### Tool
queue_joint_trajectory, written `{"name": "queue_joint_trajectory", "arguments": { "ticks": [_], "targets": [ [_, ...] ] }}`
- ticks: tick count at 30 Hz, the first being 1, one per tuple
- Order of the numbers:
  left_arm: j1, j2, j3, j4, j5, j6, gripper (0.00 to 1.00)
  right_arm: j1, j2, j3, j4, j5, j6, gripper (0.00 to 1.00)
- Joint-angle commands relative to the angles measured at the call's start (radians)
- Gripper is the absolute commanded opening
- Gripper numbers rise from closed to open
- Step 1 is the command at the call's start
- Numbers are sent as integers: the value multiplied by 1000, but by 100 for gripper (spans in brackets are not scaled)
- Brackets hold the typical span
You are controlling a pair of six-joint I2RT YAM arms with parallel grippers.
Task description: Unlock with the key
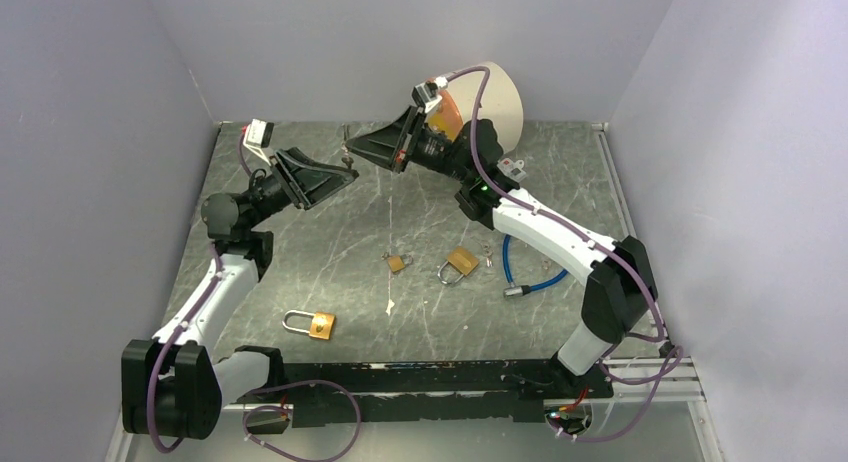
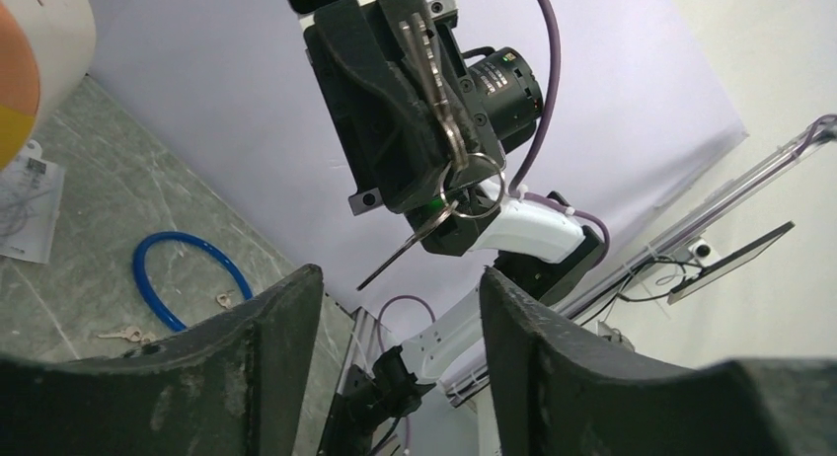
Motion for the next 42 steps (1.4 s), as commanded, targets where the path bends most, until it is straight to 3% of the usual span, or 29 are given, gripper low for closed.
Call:
{"name": "queue_joint_trajectory", "arguments": {
  "ticks": [1, 8, 15, 21, 22, 25, 27, 32, 36, 42],
  "targets": [
    [-4, 0, 64, 11, 43, 46, 59, -5, 7, 12, 65, -20, 42, 0],
    [-4, 3, 49, 8, 65, 34, 32, -11, 20, -12, 72, -16, 75, 0],
    [-4, -65, 37, -174, 71, 128, 3, -21, 3, -43, 68, 5, 57, 0],
    [-4, -128, 100, -515, 92, 316, 3, -32, -28, -79, 51, -7, 5, 0],
    [-4, -133, 126, -604, 107, 374, 2, -38, -41, -87, 25, -15, -30, 10],
    [-4, -145, 247, -1023, 132, 613, 2, -70, -126, -140, -124, -12, -187, 56],
    [-4, -140, 341, -1280, 137, 813, 3, -99, -170, -142, -212, -17, -321, 67],
    [-5, -99, 499, -1647, 176, 1100, 2, -94, -170, 18, -452, -144, -683, 66],
    [-5, -58, 563, -1800, 230, 1237, 3, -72, -106, 127, -510, -296, -770, 66],
    [-5, -13, 657, -1973, 239, 1400, 3, 28, -12, 276, -674, -381, -897, 64]
  ]
}}
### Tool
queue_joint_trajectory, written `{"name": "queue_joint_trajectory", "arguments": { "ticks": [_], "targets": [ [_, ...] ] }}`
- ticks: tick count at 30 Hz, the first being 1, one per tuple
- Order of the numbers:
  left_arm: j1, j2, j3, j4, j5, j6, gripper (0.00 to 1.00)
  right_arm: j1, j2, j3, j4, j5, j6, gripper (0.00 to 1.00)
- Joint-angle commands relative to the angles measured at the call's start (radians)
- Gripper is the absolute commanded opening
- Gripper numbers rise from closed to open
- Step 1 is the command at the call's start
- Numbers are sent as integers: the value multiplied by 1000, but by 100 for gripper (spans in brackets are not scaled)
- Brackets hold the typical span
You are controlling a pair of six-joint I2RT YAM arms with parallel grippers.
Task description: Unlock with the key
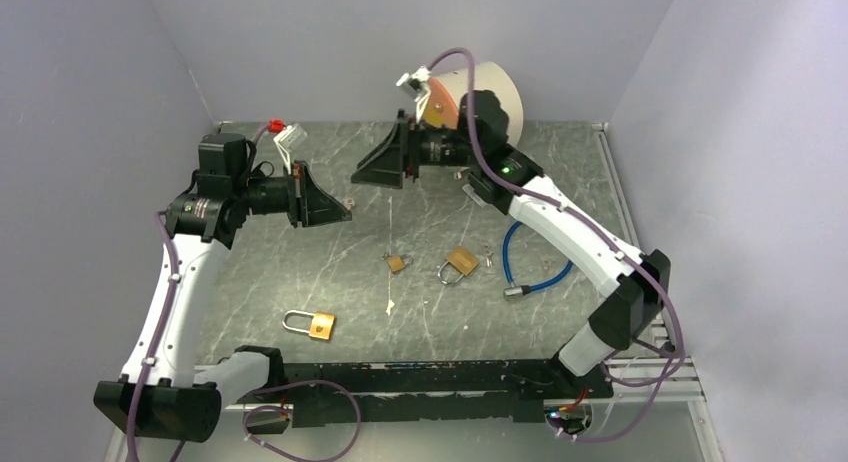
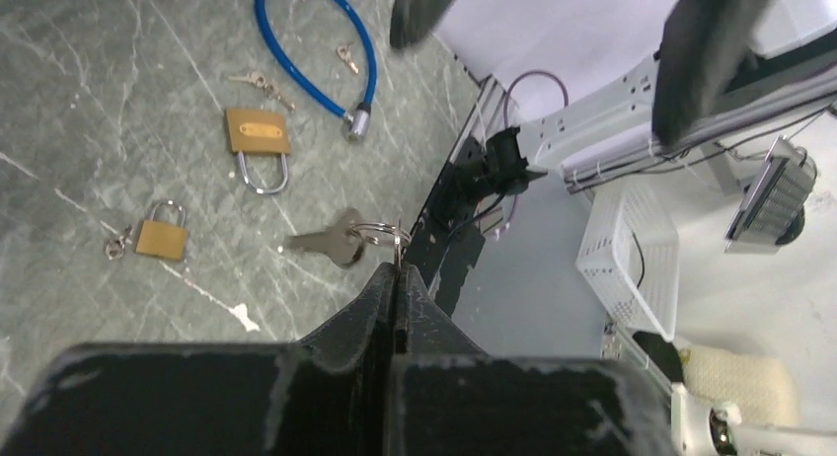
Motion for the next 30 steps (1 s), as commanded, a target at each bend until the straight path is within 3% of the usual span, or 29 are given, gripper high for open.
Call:
{"name": "queue_joint_trajectory", "arguments": {
  "ticks": [1, 10, 16, 21, 26, 30],
  "targets": [
    [-4, 18, 85, -192, 57, 198, 3, 62, 60, 89, -162, -114, -156, 63],
    [-4, 10, 99, -238, 78, 252, 2, 82, 89, 84, -207, -112, -163, 59],
    [-4, 9, 103, -253, 85, 257, 3, 82, 91, 58, -161, -163, -117, 28],
    [-3, 7, 104, -254, 106, 255, 2, 82, 84, 44, -157, -187, -116, 20],
    [-4, -1, 104, -252, 125, 254, 3, 83, 68, 4, -79, -209, -63, 0],
    [-4, -4, 115, -263, 110, 247, 4, 78, 22, -77, 65, -148, 33, 0]
  ]
}}
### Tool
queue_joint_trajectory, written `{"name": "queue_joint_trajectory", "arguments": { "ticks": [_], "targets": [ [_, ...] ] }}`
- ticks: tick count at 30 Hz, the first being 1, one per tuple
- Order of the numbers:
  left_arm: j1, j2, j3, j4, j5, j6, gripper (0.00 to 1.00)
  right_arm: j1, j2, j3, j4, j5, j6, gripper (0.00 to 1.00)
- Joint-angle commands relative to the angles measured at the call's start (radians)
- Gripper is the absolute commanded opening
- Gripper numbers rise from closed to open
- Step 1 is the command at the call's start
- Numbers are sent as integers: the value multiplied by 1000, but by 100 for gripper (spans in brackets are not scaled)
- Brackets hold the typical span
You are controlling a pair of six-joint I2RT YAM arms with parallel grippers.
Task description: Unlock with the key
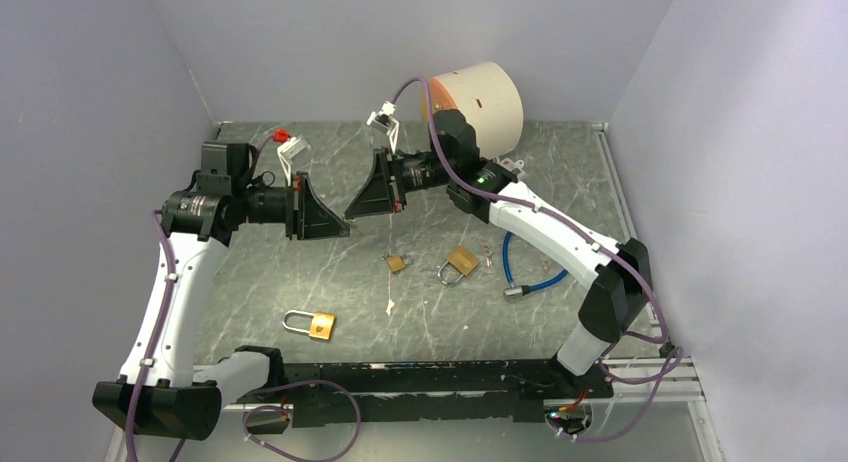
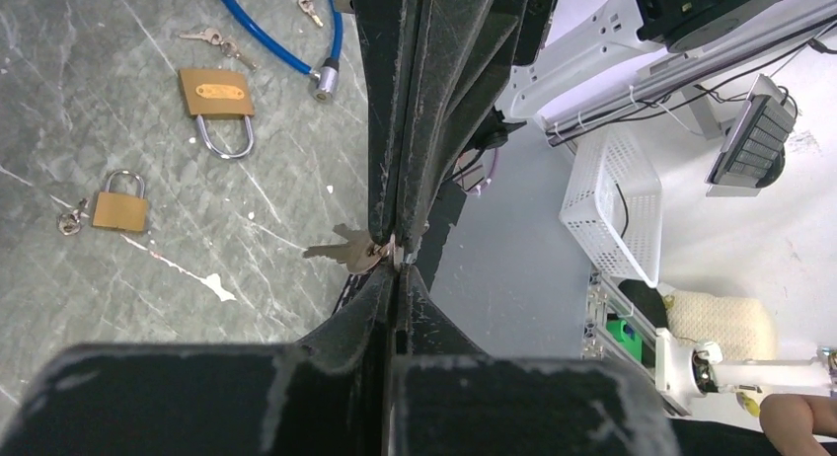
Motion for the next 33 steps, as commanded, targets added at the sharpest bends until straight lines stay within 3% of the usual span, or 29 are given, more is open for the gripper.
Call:
{"name": "queue_joint_trajectory", "arguments": {
  "ticks": [1, 2, 5, 9, 11, 15, 19, 23, 26, 28, 29, 33],
  "targets": [
    [-2, -30, 52, 20, 34, -14, 13, -9, -89, -108, 249, 50, 147, 0],
    [-2, -35, 48, 56, 26, -53, 34, -15, -113, -142, 352, 71, 198, 0],
    [-2, -61, 25, 184, 14, -180, 66, -26, -159, -243, 550, 170, 331, 0],
    [-2, -138, -72, 520, -15, -466, 78, -32, -210, -326, 701, 322, 452, 0],
    [-2, -188, -133, 690, -122, -638, 80, -31, -236, -337, 683, 425, 467, 0],
    [-2, -275, -252, 963, -352, -980, 77, -25, -286, -357, 673, 598, 518, 0],
    [-3, -310, -364, 1188, -495, -1190, 68, -23, -277, -340, 694, 655, 559, 0],
    [-2, -282, -345, 1233, -491, -1225, 66, -19, -254, -317, 690, 656, 575, 0],
    [-2, -266, -323, 1242, -489, -1218, 75, -15, -243, -315, 694, 657, 592, 0],
    [-2, -252, -325, 1282, -481, -1235, 74, -15, -236, -308, 688, 654, 599, 0],
    [-2, -244, -327, 1300, -476, -1245, 71, -13, -231, -303, 687, 652, 603, 0],
    [-2, -201, -314, 1340, -425, -1285, 37, -13, -201, -258, 665, 615, 621, 0]
  ]
}}
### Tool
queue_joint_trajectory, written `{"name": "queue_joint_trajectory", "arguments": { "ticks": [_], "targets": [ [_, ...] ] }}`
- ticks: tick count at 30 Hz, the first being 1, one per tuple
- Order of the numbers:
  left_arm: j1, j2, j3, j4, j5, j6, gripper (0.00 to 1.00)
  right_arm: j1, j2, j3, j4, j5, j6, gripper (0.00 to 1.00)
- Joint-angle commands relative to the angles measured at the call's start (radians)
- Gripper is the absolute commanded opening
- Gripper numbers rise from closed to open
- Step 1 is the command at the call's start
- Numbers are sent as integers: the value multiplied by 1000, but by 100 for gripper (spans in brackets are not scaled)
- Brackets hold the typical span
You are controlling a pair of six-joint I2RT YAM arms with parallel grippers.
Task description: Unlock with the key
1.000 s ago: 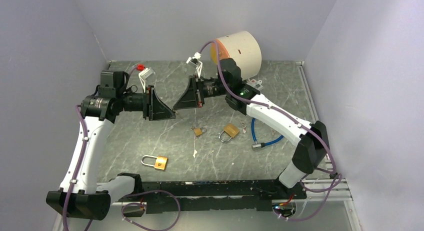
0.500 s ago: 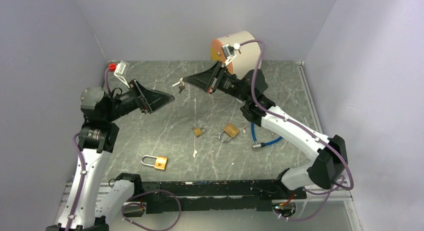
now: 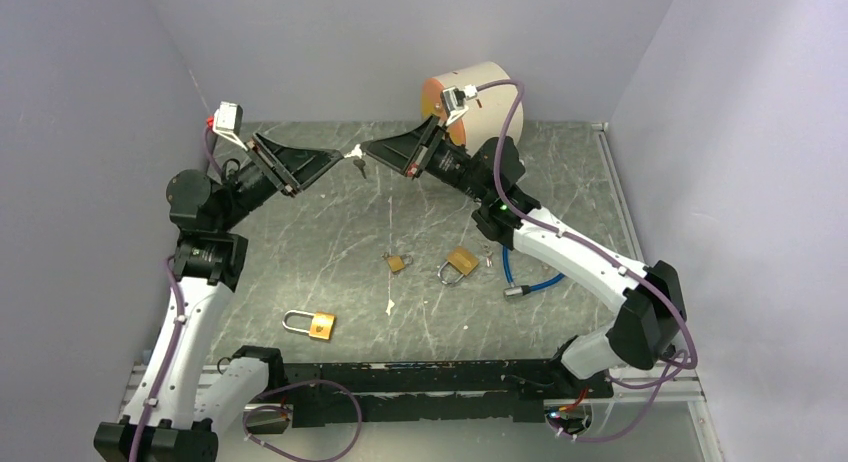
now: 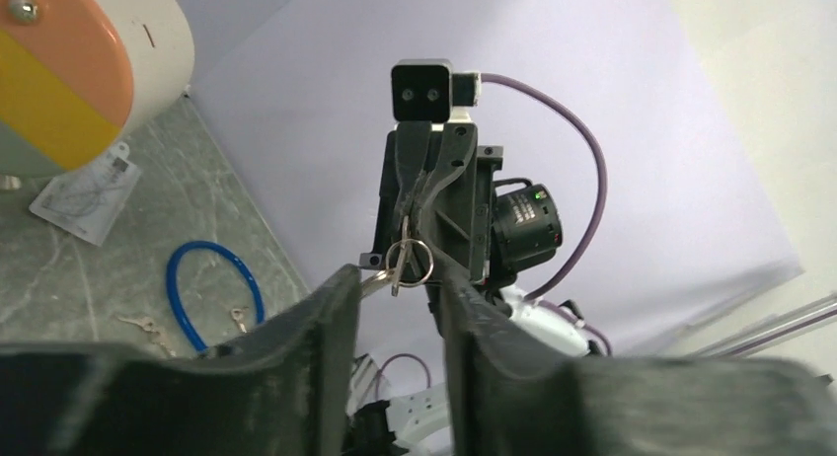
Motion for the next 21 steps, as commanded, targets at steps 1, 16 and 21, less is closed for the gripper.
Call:
{"name": "queue_joint_trajectory", "arguments": {
  "ticks": [1, 16, 21],
  "targets": [
    [-2, 40, 72, 71, 52, -38, 33, 5, 17, 86, 31, -20, 32, 0],
    [-1, 73, 125, 28, 110, -14, 8, 5, 22, 90, 10, -34, 38, 0],
    [-1, 69, 120, 6, 122, -2, 24, 5, 30, 94, 19, -41, 49, 0]
  ]
}}
